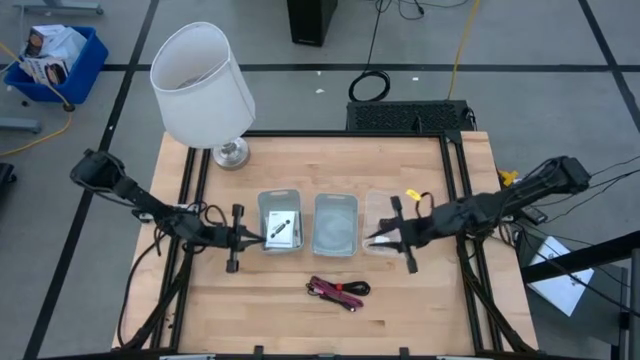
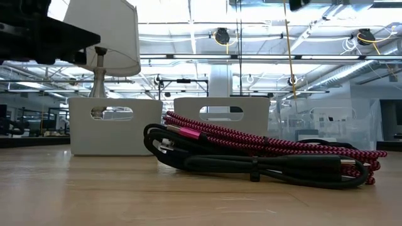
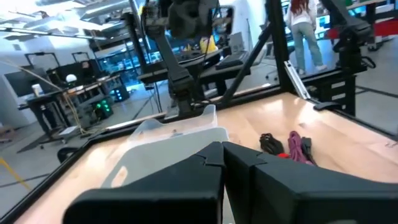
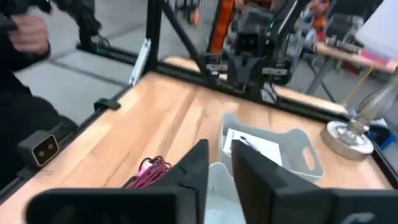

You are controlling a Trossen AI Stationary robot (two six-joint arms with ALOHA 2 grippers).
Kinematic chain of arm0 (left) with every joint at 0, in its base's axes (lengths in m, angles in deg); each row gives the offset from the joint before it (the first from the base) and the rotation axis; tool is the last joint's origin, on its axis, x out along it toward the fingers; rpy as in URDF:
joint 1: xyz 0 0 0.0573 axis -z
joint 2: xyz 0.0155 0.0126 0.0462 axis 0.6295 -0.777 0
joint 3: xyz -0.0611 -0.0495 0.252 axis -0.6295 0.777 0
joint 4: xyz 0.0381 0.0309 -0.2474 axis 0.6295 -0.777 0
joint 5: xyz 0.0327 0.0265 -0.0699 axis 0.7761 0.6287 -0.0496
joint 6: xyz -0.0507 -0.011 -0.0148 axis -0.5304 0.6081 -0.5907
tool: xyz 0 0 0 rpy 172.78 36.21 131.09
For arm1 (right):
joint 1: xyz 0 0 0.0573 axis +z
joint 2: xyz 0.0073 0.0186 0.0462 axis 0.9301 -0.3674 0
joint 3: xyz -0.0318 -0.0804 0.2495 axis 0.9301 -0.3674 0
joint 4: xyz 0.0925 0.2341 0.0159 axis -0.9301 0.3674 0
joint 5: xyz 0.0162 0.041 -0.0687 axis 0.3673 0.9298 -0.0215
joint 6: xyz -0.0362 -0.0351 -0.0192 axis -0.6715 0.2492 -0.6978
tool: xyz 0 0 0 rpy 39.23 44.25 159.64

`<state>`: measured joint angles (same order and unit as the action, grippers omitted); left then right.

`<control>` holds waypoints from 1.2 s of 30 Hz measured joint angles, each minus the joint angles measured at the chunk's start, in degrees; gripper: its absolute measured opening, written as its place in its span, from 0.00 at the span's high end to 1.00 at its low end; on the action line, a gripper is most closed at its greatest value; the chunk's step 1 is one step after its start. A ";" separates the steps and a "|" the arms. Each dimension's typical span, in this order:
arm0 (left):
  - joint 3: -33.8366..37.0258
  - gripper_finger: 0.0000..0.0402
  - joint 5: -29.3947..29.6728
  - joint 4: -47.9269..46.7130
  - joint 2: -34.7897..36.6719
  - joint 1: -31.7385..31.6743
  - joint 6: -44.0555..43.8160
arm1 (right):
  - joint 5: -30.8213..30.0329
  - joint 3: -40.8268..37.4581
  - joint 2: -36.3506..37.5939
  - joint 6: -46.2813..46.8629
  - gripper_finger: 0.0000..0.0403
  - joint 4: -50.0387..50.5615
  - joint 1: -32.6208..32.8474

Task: Pick and place items into bin
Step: Put the pink charger cable into the right gray bin

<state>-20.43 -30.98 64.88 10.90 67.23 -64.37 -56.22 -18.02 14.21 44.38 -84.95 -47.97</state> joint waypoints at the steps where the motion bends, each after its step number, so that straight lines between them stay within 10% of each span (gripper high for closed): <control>1: 0.00 0.99 -0.01 -0.15 -0.01 -0.26 0.01 | -0.87 2.55 -1.91 0.79 0.81 2.61 0.57; 15: 0.00 0.96 11.06 -4.40 -0.03 -0.85 2.39 | -5.82 21.67 -26.16 14.17 0.40 13.39 6.89; 36: -0.02 0.91 16.31 -6.28 -0.03 -0.34 -1.91 | -4.31 21.82 -48.98 26.06 0.36 -5.81 10.41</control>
<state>-20.46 -14.67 58.60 10.86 66.89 -66.28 -60.52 3.80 -34.76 70.44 -90.75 -37.56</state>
